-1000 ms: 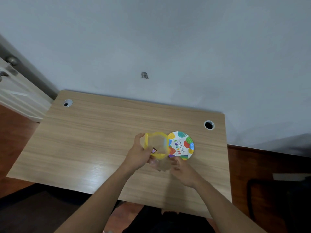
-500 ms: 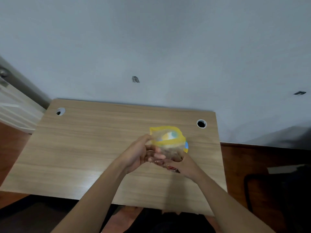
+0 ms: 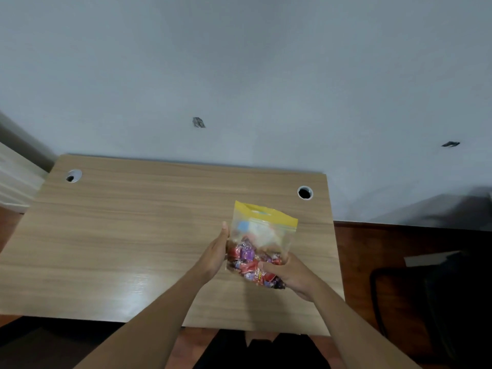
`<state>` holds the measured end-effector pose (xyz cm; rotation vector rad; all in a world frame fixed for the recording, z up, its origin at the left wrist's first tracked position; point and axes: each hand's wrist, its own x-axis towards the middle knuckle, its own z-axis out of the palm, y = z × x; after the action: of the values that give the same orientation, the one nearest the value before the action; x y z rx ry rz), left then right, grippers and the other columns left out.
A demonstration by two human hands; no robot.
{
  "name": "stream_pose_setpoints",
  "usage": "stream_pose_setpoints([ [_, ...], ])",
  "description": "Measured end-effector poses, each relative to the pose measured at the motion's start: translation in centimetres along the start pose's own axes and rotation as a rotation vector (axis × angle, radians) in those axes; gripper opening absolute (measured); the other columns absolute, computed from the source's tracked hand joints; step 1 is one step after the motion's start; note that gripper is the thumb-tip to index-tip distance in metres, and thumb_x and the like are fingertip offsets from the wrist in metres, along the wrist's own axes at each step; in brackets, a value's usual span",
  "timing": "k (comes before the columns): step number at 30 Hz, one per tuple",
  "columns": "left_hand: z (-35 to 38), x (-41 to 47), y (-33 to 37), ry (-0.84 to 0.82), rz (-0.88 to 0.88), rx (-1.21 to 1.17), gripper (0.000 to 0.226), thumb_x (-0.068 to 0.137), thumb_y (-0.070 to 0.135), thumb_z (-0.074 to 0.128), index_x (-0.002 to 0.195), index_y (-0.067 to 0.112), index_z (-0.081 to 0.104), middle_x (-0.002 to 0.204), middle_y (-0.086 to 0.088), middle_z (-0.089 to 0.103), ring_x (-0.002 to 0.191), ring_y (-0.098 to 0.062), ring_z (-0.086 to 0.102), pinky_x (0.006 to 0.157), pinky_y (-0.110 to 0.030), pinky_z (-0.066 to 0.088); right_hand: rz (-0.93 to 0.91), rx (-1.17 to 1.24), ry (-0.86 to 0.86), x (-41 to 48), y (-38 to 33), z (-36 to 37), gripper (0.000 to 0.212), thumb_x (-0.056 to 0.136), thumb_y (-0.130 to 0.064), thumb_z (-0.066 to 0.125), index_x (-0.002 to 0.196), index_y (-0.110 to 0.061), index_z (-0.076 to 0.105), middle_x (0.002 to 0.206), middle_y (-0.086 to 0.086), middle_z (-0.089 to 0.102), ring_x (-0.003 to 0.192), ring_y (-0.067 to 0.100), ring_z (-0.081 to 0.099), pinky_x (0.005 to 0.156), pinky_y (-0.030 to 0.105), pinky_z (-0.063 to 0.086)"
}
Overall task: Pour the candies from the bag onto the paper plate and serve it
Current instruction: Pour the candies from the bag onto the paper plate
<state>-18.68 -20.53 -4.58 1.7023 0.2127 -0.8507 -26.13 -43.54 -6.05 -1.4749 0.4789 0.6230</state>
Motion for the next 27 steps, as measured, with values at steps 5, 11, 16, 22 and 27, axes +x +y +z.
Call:
stream_pose_setpoints([
  [5,1.4,-0.6,0.8,-0.030,0.016,0.010,0.068,0.109,0.067,0.014,0.121,0.042,0.076,0.114,0.015,0.083,0.111,0.001,0.075,0.106,-0.031,0.056,0.028,-0.015,0.033,-0.3,-0.4,-0.5,0.044,0.091,-0.033,0.087,0.133,-0.030,0.074,0.129,-0.008,0.081,0.124,0.014,0.075,0.115,0.040,0.056],
  [11,2.5,0.6,-0.8,-0.010,0.051,0.134,0.044,0.116,0.044,0.037,0.153,0.030,0.056,0.140,0.011,0.068,0.135,-0.008,0.061,0.098,-0.005,0.045,0.076,-0.006,0.142,0.0,-0.5,-0.5,0.037,0.097,-0.051,0.076,0.130,-0.034,0.072,0.126,-0.008,0.078,0.111,0.014,0.076,0.093,0.051,0.068],
  [16,3.4,2.3,-2.7,0.062,0.030,0.305,0.056,0.114,0.049,0.029,0.148,0.018,0.062,0.134,0.001,0.070,0.128,-0.017,0.062,0.101,-0.026,0.040,0.144,-0.018,0.177,0.9,0.5,0.2,0.029,0.106,-0.037,0.066,0.130,-0.019,0.070,0.116,0.009,0.079,0.079,0.026,0.084,0.067,0.043,0.071],
  [22,3.8,4.7,-4.2,0.057,-0.074,0.450,0.055,0.117,0.043,0.026,0.137,0.011,0.065,0.125,-0.015,0.074,0.123,-0.032,0.068,0.093,-0.030,0.043,0.204,-0.155,0.190,3.4,3.1,-0.2,0.029,0.096,-0.044,0.067,0.098,-0.016,0.073,0.108,0.031,0.075,0.097,0.047,0.080,0.078,0.062,0.069],
  [27,3.6,6.2,-4.7,0.001,-0.175,0.467,0.054,0.116,0.043,0.028,0.133,0.008,0.065,0.128,-0.024,0.073,0.122,-0.039,0.068,0.099,-0.037,0.049,0.174,-0.301,0.194,3.8,2.7,0.1,0.026,0.107,-0.029,0.059,0.099,-0.010,0.075,0.091,0.013,0.078,0.082,0.032,0.076,0.086,0.050,0.064],
])
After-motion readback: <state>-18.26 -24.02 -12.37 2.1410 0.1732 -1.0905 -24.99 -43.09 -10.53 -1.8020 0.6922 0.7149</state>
